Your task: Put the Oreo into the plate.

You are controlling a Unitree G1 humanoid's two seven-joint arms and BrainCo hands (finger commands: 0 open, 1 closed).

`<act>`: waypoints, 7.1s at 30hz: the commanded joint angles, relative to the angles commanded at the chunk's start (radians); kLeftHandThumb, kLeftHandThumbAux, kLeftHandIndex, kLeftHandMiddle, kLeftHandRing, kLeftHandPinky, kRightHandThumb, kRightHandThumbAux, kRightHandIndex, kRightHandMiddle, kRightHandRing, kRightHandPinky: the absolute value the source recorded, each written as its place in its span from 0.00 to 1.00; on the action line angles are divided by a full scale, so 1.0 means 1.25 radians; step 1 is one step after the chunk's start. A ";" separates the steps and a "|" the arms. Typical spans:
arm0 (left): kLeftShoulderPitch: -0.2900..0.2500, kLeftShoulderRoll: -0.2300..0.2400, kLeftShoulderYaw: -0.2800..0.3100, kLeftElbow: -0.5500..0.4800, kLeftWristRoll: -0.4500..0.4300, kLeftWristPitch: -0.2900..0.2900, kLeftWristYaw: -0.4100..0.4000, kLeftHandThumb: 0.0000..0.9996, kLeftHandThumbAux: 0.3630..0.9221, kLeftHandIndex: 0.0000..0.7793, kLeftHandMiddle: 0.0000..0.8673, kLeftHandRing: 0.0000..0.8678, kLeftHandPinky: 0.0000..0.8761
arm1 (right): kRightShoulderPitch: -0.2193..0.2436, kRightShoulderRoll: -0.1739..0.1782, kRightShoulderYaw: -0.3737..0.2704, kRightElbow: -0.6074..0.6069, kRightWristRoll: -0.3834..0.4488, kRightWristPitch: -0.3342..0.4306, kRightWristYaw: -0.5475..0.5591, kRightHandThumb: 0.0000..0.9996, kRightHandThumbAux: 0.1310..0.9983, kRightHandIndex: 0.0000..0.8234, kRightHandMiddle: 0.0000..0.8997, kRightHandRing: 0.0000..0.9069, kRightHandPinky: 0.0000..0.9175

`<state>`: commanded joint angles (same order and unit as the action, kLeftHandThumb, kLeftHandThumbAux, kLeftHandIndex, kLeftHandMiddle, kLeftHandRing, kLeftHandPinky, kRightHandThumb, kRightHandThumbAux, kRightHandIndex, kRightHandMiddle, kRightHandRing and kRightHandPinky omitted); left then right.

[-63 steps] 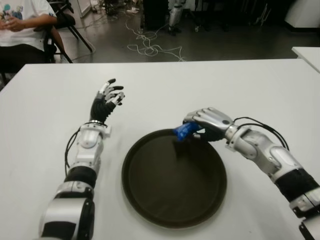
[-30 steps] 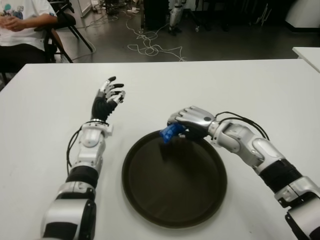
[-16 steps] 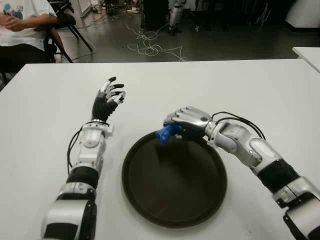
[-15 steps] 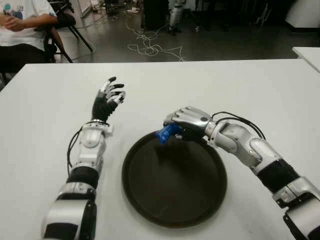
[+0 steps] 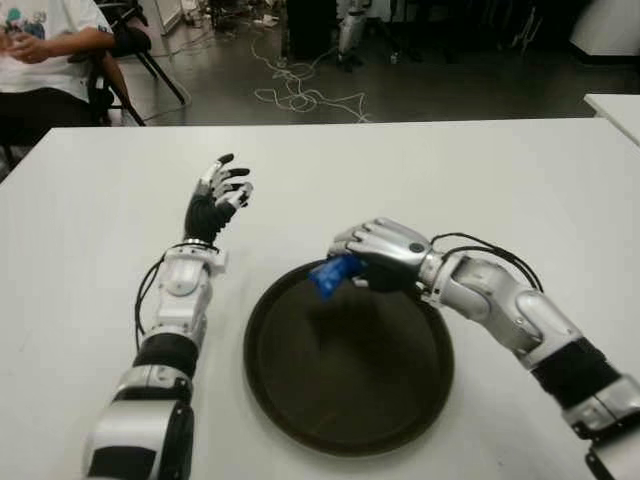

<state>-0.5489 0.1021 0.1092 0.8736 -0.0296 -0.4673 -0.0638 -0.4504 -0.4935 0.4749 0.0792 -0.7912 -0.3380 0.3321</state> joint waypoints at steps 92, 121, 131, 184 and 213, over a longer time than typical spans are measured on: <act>-0.006 0.002 0.001 0.004 0.008 0.011 0.003 0.24 0.49 0.18 0.31 0.37 0.47 | 0.051 0.077 -0.100 0.192 0.063 -0.221 -0.409 0.68 0.70 0.52 0.82 0.82 0.81; 0.008 -0.005 -0.005 -0.022 0.011 0.010 0.007 0.24 0.48 0.18 0.31 0.37 0.46 | 0.005 0.046 0.014 0.210 0.011 -0.177 -0.217 0.68 0.70 0.51 0.77 0.77 0.74; 0.011 -0.008 -0.005 -0.031 0.007 0.016 0.002 0.26 0.52 0.17 0.31 0.37 0.46 | -0.006 0.060 0.002 0.253 0.058 -0.187 -0.196 0.68 0.70 0.52 0.77 0.76 0.74; 0.001 -0.005 -0.008 -0.011 0.017 0.009 0.015 0.23 0.52 0.17 0.31 0.37 0.46 | -0.039 0.101 0.027 0.392 -0.001 -0.242 -0.377 0.22 0.75 0.19 0.15 0.12 0.08; -0.008 -0.005 -0.002 0.008 0.007 0.003 0.003 0.24 0.51 0.17 0.30 0.36 0.46 | -0.079 0.113 0.054 0.501 -0.018 -0.284 -0.434 0.00 0.70 0.00 0.00 0.00 0.00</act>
<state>-0.5591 0.0955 0.1068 0.8841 -0.0213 -0.4632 -0.0597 -0.5496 -0.3526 0.5420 0.7057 -0.8131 -0.6927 -0.2099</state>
